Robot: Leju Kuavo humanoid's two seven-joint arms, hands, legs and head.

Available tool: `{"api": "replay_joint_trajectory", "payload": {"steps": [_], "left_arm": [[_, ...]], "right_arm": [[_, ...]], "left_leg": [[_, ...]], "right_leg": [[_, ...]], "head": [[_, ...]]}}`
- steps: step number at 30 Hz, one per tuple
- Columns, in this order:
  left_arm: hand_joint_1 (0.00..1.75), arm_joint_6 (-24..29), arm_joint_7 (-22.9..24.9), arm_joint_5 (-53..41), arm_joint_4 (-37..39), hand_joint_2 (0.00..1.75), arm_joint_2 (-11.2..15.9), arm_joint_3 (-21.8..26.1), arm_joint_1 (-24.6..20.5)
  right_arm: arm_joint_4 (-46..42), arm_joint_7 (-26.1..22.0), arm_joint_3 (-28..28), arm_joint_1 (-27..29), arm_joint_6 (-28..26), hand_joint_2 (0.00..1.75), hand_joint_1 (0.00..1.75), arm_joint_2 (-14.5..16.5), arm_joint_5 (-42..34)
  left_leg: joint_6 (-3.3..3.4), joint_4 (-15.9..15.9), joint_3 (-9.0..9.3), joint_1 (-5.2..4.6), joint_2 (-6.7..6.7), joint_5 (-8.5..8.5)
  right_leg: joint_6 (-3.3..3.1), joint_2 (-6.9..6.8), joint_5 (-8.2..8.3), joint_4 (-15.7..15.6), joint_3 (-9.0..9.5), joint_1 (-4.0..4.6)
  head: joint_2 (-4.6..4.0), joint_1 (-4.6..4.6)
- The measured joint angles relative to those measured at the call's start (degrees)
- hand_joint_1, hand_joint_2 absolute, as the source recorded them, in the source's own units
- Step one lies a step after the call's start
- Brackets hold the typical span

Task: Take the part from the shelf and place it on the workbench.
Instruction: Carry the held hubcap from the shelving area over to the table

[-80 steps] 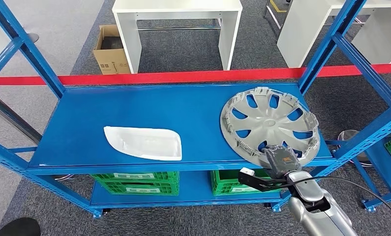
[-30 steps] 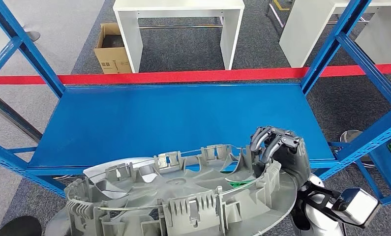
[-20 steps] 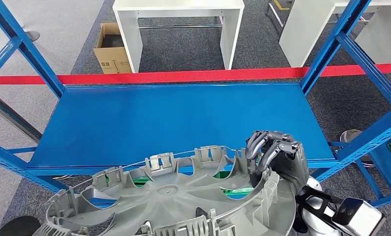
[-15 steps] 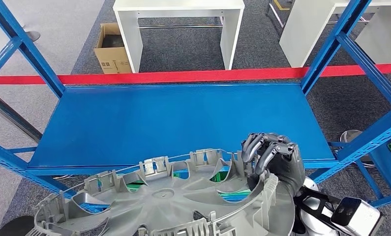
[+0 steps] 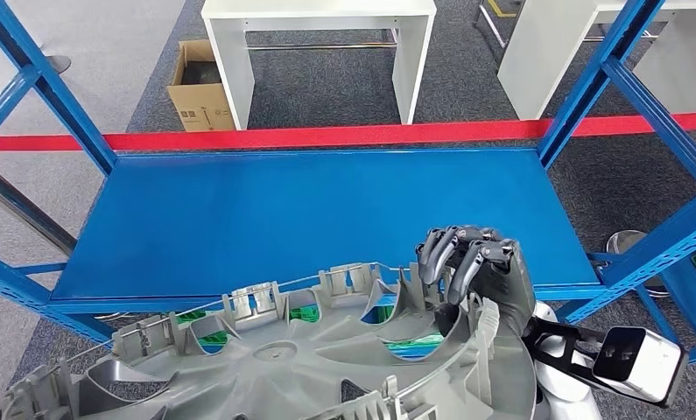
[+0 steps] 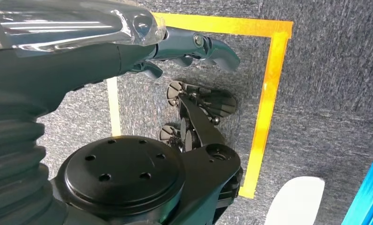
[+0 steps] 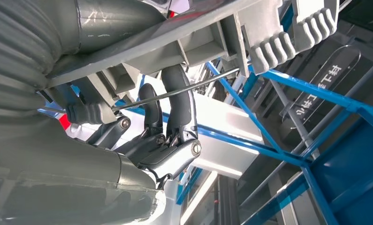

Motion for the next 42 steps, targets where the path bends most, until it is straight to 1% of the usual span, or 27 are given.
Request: {"api": "replay_joint_trajectory", "payload": {"steps": [2, 4, 5, 6, 7, 8, 10, 12, 14, 16, 18, 20, 21, 22, 23, 26, 28, 30, 31, 32, 35, 36, 37, 38, 40, 41, 42], "left_arm": [[0.0, 0.15, 0.19, -0.1, 0.0, 1.75, 0.02, 0.0, -0.07], [0.0, 0.23, 0.31, -0.27, 0.0, 1.75, 0.03, 0.0, -0.08], [0.0, 0.25, 0.36, -0.38, 0.0, 1.75, 0.02, 0.0, -0.06], [0.0, 0.25, 0.41, -0.48, 0.0, 1.75, 0.02, 0.0, -0.05], [0.0, 0.25, 0.45, -0.56, 0.0, 1.75, 0.02, 0.0, -0.05], [0.0, 0.24, 0.49, -0.61, 0.0, 1.75, 0.01, 0.0, -0.05], [0.0, 0.23, 0.53, -0.65, -0.01, 1.75, 0.03, 0.0, -0.09], [0.0, 0.21, 0.55, -0.69, -0.01, 1.75, 0.1, -0.01, -0.12], [0.0, 0.19, 0.58, -0.72, -0.01, 1.75, 0.13, -0.01, -0.12], [0.0, 0.19, 0.61, -0.72, -0.01, 1.75, 0.15, -0.01, -0.12], [0.0, 0.13, 0.62, -0.72, 0.0, 1.75, 0.11, -0.02, -0.12], [0.0, 0.05, 0.64, -0.78, 0.0, 1.75, 0.05, -0.02, -0.11], [0.0, 0.03, 0.67, -0.83, 0.0, 1.75, 0.04, -0.02, -0.11], [0.0, 0.03, 0.75, -0.9, 0.0, 1.75, 0.05, -0.02, -0.1], [0.0, 0.04, 0.89, -0.99, 0.0, 1.75, 0.07, -0.02, -0.12], [0.0, 0.25, 1.47, -1.38, -0.01, 1.75, 0.27, -0.04, -0.35], [0.0, 0.52, 1.8, -1.55, -0.01, 1.75, 0.48, -0.04, -0.51], [0.0, 0.7, 2.18, -1.59, -0.01, 1.75, 0.69, -0.04, -0.52], [0.0, 0.76, 2.34, -1.59, -0.01, 1.75, 0.8, -0.04, -0.54], [0.0, 0.79, 2.49, -1.6, -0.01, 1.75, 0.89, -0.04, -0.57], [0.0, 0.82, 2.79, -1.72, -0.01, 1.75, 1.03, -0.04, -0.65], [0.0, 0.82, 2.85, -1.79, 0.0, 1.75, 1.03, -0.05, -0.64], [0.0, 0.81, 2.91, -1.85, 0.0, 1.75, 1.02, -0.08, -0.64], [0.0, 0.81, 2.97, -1.94, 0.0, 1.75, 1.02, -0.14, -0.65], [0.0, 0.8, 3.15, -2.22, 0.0, 1.75, 1.01, -0.29, -0.65], [0.0, 0.8, 3.26, -2.39, 0.0, 1.75, 1.01, -0.37, -0.66], [0.0, 0.81, 3.41, -2.58, 0.0, 1.75, 1.02, -0.44, -0.67]], "right_arm": [[0.01, 0.1, 0.02, -0.26, 0.38, 1.75, 1.75, -0.08, -0.49], [0.06, 0.13, 0.05, -0.38, 0.66, 1.75, 1.75, -0.24, -0.8], [0.14, 0.12, 0.07, -0.39, 0.78, 1.75, 1.75, -0.36, -0.97], [0.25, 0.11, 0.08, -0.39, 0.88, 1.75, 1.75, -0.49, -1.17], [0.38, 0.11, 0.1, -0.4, 0.95, 1.75, 1.75, -0.63, -1.36], [0.48, 0.11, 0.11, -0.43, 0.98, 1.75, 1.75, -0.74, -1.52], [0.59, 0.11, 0.15, -0.51, 0.98, 1.75, 1.75, -0.9, -1.76], [0.64, 0.09, 0.27, -0.49, 0.98, 1.75, 1.75, -1.05, -1.97], [0.67, 0.07, 0.42, -0.47, 0.98, 1.75, 1.75, -1.16, -2.09], [0.67, 0.07, 0.51, -0.55, 0.98, 1.75, 1.75, -1.19, -2.11], [0.67, 0.04, 0.66, -0.59, 0.98, 1.75, 1.75, -1.19, -2.09], [0.68, -0.25, 1.01, -0.38, 0.82, 1.75, 1.75, -1.18, -1.75], [0.68, -0.54, 1.23, -0.21, 0.65, 1.75, 1.75, -1.18, -1.43], [0.68, -0.93, 1.46, -0.07, 0.35, 1.75, 1.75, -1.19, -1.03], [0.68, -1.39, 1.67, -0.02, -0.06, 1.75, 1.75, -1.21, -0.67], [0.68, -2.79, 2.1, -0.42, -1.73, 1.75, 1.75, -1.59, -0.15], [0.67, -3.22, 2.37, -0.71, -2.37, 1.75, 1.75, -2.08, -0.38], [0.62, -3.21, 2.64, -0.72, -2.47, 1.75, 1.75, -2.7, -0.97], [0.59, -3.2, 2.74, -0.59, -2.48, 1.75, 1.75, -3.07, -1.17], [0.52, -3.21, 2.82, -0.39, -2.49, 1.75, 1.75, -3.42, -1.25], [0.23, -3.32, 3.06, 0.56, -2.51, 1.75, 1.75, -4.24, -1.12], [0.11, -3.35, 3.14, 0.89, -2.51, 1.75, 1.75, -4.43, -1.01], [-0.06, -3.37, 3.2, 1.17, -2.51, 1.75, 1.75, -4.59, -0.86], [-0.28, -3.38, 3.23, 1.39, -2.51, 1.75, 1.75, -4.74, -0.69], [-0.79, -3.39, 3.2, 1.6, -2.51, 1.75, 1.75, -5.01, -0.41], [-1.03, -3.39, 3.16, 1.69, -2.51, 1.75, 1.75, -5.11, -0.32], [-1.33, -3.38, 3.07, 1.88, -2.48, 1.75, 1.75, -5.2, -0.22]], "left_leg": [[0.46, -0.49, 0.1, 0.32, 0.18, 0.36], [0.57, -0.51, -0.06, 0.3, 0.3, 0.43], [0.58, -0.49, -0.14, 0.29, 0.33, 0.45], [0.55, -0.47, -0.18, 0.31, 0.35, 0.48], [0.49, -0.43, -0.17, 0.37, 0.35, 0.51], [0.35, -0.34, -0.13, 0.49, 0.33, 0.5], [-0.25, 0.05, -0.28, 0.6, 0.22, 0.41], [-1.06, 0.45, -0.71, 0.48, 0.08, 0.51], [-1.75, 0.57, -1.08, 0.48, -0.03, 0.88], [-2.4, 1.46, -1.68, 0.65, -0.06, -0.07], [-2.97, 6.1, -3.65, 0.79, 0.01, -3.81], [-3.31, 13.82, -6.58, 0.85, 0.07, -8.08], [-3.36, 16.35, -7.29, 0.85, 0.08, -9.01], [-3.31, 16.74, -6.91, 0.84, 0.08, -8.82], [-3.16, 14.59, -5.22, 0.82, 0.08, -7.58], [-2.36, 2.24, 2.65, 0.53, 0.05, -3.66], [-1.96, -0.87, 4.3, 0.14, -0.02, -3.09], [-1.37, -1.01, 3.73, 0.1, 0.04, -2.28], [-0.95, -1.2, 3.3, 0.23, 0.16, -1.79], [-0.5, -1.41, 2.76, 0.38, 0.31, -1.15], [0.13, -1.48, 0.83, 0.47, 0.65, 0.54], [0.1, -1.42, 0.22, 0.45, 0.74, 1.05], [0.05, -1.32, -0.37, 0.43, 0.82, 1.55], [-0.04, -1.17, -0.94, 0.43, 0.87, 1.99], [-0.37, -0.61, -2.1, 0.46, 0.89, 2.65], [-0.62, -0.27, -2.59, 0.41, 0.86, 2.9], [-0.92, 0.02, -2.93, 0.36, 0.84, 3.17]], "right_leg": [[0.15, 0.0, -2.48, 3.72, -1.67, 0.0], [0.33, 0.01, -6.4, 11.81, -5.41, -0.02], [0.42, 0.01, -7.68, 15.59, -7.17, -0.05], [0.48, 0.01, -7.87, 17.65, -8.15, -0.08], [0.5, 0.0, -6.79, 17.21, -7.92, -0.13], [0.5, -0.01, -4.78, 14.35, -6.53, -0.22], [0.59, -0.02, -0.97, 5.81, -2.41, -0.42], [0.31, 0.17, 0.23, 1.52, -0.56, -0.42], [-0.43, 0.36, 0.35, 1.5, -1.03, -0.26], [-1.31, 0.24, 0.78, 1.45, -1.58, -0.36], [-2.19, 0.06, 1.4, 1.41, -2.33, -0.49], [-2.63, -0.04, 2.12, 1.44, -3.37, -0.4], [-2.68, -0.07, 2.5, 1.45, -3.89, -0.34], [-2.67, -0.09, 2.87, 1.46, -4.35, -0.28], [-2.62, -0.09, 3.22, 1.46, -4.74, -0.22], [-2.17, -0.04, 4.24, 1.39, -5.44, -0.05], [-1.47, -0.08, 4.92, 1.25, -5.55, -0.06], [-0.69, -0.11, 5.47, 1.13, -5.68, -0.14], [-0.4, -0.09, 4.98, 1.56, -6.03, -0.14], [-0.18, -0.07, 3.38, 3.02, -6.68, -0.12], [0.36, -0.02, -4.37, 13.08, -9.79, -0.07], [0.49, -0.02, -5.58, 16.05, -10.27, -0.07], [0.55, -0.03, -5.62, 17.44, -9.92, -0.07], [0.54, -0.04, -4.56, 16.43, -8.38, -0.08], [0.38, -0.06, -2.08, 8.65, -2.63, -0.11], [0.15, -0.03, -1.54, 4.52, 0.1, -0.05], [-0.14, 0.0, -1.47, 1.7, 1.75, 0.04]], "head": [[0.0, 0.1], [0.0, 0.18], [0.0, 0.16], [0.0, 0.17], [0.0, 0.16], [0.0, 0.16], [0.0, 0.2], [0.0, 0.19], [0.0, 0.14], [0.0, 0.1], [0.0, -0.07], [0.0, -0.19], [0.0, -0.19], [0.0, -0.2], [0.0, -0.2], [0.0, -0.15], [0.0, -0.18], [0.0, -0.26], [0.0, -0.23], [0.0, -0.1], [0.0, 0.19], [0.0, 0.21], [0.0, 0.24], [0.0, 0.26], [0.0, 0.26], [0.0, 0.25], [0.0, 0.25]]}}
